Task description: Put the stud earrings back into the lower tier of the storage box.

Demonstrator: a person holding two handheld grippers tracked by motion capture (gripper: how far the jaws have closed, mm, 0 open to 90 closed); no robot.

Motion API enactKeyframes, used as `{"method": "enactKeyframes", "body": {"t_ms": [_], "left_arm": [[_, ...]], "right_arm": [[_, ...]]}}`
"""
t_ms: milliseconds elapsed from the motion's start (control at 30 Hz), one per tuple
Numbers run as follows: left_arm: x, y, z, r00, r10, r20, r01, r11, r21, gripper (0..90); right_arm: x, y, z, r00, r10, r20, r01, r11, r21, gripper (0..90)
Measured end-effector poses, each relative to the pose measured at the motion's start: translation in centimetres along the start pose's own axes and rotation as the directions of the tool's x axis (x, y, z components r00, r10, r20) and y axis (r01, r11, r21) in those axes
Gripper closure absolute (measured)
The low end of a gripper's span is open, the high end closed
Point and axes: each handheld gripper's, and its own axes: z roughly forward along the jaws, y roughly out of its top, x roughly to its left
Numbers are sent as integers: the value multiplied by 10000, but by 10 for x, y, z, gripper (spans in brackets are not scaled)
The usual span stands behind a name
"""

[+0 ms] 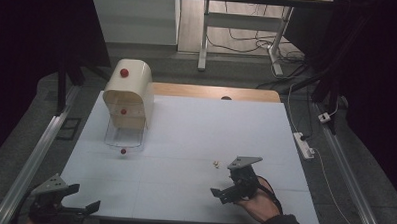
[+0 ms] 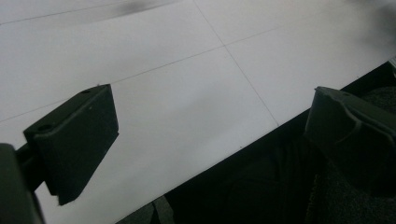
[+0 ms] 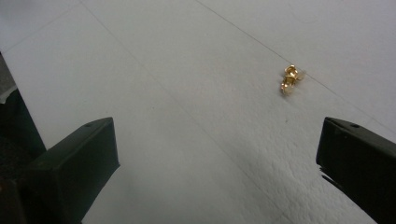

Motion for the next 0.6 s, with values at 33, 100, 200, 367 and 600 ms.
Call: {"method": "enactKeyframes", "body": {"t_ms": [33, 100, 200, 367, 600], "left_arm": [[0, 0, 0, 10000, 0, 0, 0, 10000, 0, 24], [0, 0, 0, 10000, 1, -4, -1, 10000, 0, 24], [0, 0, 0, 10000, -4, 0, 4, 10000, 4, 24], [0, 0, 0, 10000, 23, -8, -23, 10000, 35, 25], [0, 1, 1, 10000, 49, -7, -49, 10000, 71, 25]], "right_arm": [[0, 1, 2, 10000, -61, 11, 61, 10000, 33, 0], [-1, 3, 5, 9999, -123, 51, 123, 9999, 79, 0], [-3, 7, 17, 9989, -389, 243, 380, 9985, 386, 11], [-12, 9, 29, 9985, -429, 343, 404, 9966, 719, 74], [-23, 12, 38, 9979, -431, 481, 384, 9948, 941, 239]]}}
